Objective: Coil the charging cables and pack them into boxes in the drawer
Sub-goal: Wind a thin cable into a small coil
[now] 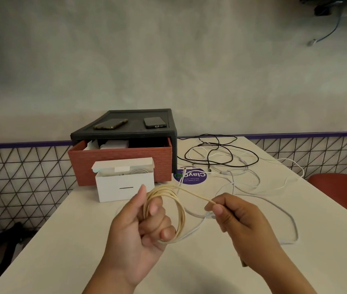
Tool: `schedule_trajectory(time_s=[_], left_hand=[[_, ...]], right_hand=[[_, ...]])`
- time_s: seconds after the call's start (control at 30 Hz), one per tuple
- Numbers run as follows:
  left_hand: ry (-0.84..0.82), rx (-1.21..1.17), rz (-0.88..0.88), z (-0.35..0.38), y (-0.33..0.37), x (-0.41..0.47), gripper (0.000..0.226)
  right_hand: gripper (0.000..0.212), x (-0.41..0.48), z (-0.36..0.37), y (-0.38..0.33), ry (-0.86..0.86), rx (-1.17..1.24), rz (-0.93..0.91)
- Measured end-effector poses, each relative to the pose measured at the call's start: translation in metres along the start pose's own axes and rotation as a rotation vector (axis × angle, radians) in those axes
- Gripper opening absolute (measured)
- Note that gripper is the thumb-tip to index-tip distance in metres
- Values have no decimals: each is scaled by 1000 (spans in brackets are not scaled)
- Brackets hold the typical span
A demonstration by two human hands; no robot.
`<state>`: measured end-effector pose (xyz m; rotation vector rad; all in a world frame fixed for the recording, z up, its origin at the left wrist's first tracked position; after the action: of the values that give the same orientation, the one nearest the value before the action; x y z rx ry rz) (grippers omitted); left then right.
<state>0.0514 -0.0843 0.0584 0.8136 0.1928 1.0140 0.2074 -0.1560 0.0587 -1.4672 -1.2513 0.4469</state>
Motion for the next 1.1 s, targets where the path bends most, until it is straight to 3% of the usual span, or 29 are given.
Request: schedule_trajectory(time_s=[0.13, 0.23, 0.37, 0.5, 0.63, 0.77, 0.97, 1.1], left_hand=[[-44, -145, -16, -1, 2, 2, 45], [-277, -340, -105, -1, -5, 8, 30], [-142, -274, -88, -19, -15, 6, 48], [-279, -262, -135, -6, -16, 9, 30], [-105, -158, -116, -4, -17, 5, 38], [-88, -102, -136, -3, -20, 6, 39], [80, 49, -97, -3, -21, 5, 38], [106, 162, -28, -6, -22, 6, 33]], right_hand=[[33, 3, 5, 10, -9, -137, 50], [31, 4, 7, 13, 44, -210, 98], [23, 7, 6, 15, 124, 77, 199], [24, 10, 4, 10, 194, 455, 253], [21, 10, 11, 7, 136, 727, 320], [21, 3, 26, 8, 30, 883, 426], [36, -4, 42, 4, -126, 907, 502], [22, -4, 45, 2, -160, 879, 478]])
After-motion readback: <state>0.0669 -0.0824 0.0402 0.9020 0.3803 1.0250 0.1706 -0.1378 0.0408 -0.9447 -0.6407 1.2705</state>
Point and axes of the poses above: each hand's wrist, its own x-axis towards the middle knuckle, its own z-axis out of the palm, y = z × x, the point moved 3 cm from there along x, towards the middle knuckle, and after that the axes turned 7 degrees about z, right-handed, at the moved point
